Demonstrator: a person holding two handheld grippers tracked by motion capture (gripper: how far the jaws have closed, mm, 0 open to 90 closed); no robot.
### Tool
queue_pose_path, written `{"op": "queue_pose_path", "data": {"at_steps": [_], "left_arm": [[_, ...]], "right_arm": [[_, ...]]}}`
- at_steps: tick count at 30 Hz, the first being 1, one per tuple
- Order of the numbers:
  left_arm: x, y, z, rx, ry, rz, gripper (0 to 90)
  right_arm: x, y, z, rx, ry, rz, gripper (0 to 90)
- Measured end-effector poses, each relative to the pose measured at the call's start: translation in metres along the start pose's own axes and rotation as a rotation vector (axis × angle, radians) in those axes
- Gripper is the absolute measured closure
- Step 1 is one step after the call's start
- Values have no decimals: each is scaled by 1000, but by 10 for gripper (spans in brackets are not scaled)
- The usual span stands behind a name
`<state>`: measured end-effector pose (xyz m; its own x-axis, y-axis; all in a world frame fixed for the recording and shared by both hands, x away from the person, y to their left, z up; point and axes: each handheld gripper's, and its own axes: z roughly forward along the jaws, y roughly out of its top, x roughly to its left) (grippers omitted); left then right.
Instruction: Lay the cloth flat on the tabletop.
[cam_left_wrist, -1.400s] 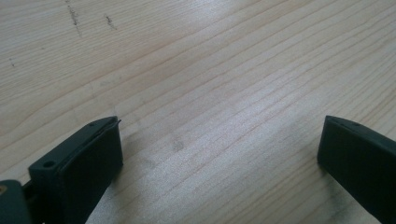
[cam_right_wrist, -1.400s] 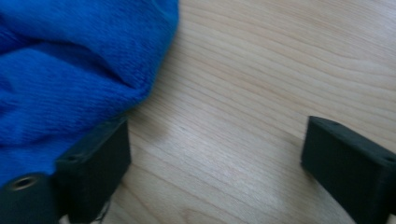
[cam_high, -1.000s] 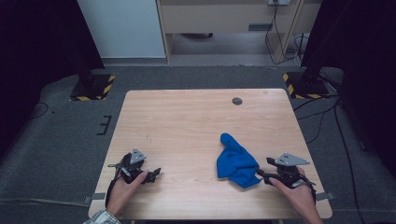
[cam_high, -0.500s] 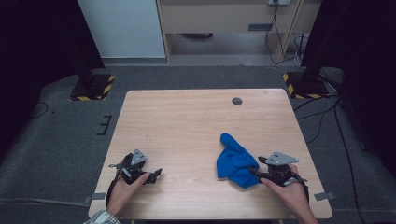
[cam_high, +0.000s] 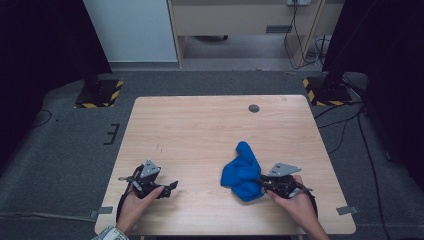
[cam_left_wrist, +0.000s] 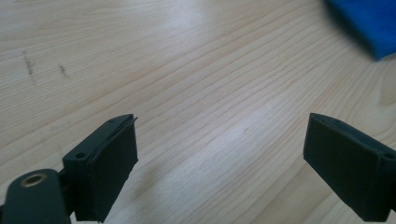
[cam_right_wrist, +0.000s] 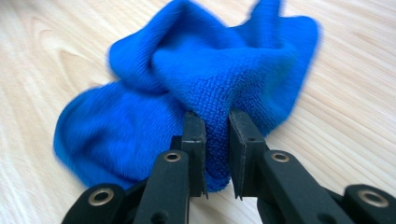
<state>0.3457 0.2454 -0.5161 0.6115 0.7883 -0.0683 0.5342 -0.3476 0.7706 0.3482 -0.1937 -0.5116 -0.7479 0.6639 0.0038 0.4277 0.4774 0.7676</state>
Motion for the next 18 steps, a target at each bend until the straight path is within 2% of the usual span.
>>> {"op": "queue_pose_path", "data": {"at_steps": [3,7,8,9,10,11,12,14,17,18], "left_arm": [[-5,3,2,-21,-21,-22,102],[-14,9,8,-31,-28,-17,115],[-17,10,10,-31,-32,-12,115],[-23,14,15,-30,-37,4,123],[-23,14,15,-30,-37,4,124],[-30,18,21,-23,-40,26,128],[-30,18,21,-23,-40,26,135],[-37,21,27,-23,-55,34,151],[-47,26,36,-18,-74,45,168],[-50,27,38,-17,-77,51,171]], "right_arm": [[13,8,10,9,13,-16,771],[34,18,24,14,46,-44,774],[34,18,24,14,46,-44,774],[39,20,29,20,56,-56,748],[39,20,29,20,56,-56,748],[42,22,32,18,56,-55,680],[42,22,32,18,56,-55,680],[40,23,27,6,48,-38,580],[37,24,21,-2,44,-27,535],[33,25,15,-17,41,-14,482]]}}
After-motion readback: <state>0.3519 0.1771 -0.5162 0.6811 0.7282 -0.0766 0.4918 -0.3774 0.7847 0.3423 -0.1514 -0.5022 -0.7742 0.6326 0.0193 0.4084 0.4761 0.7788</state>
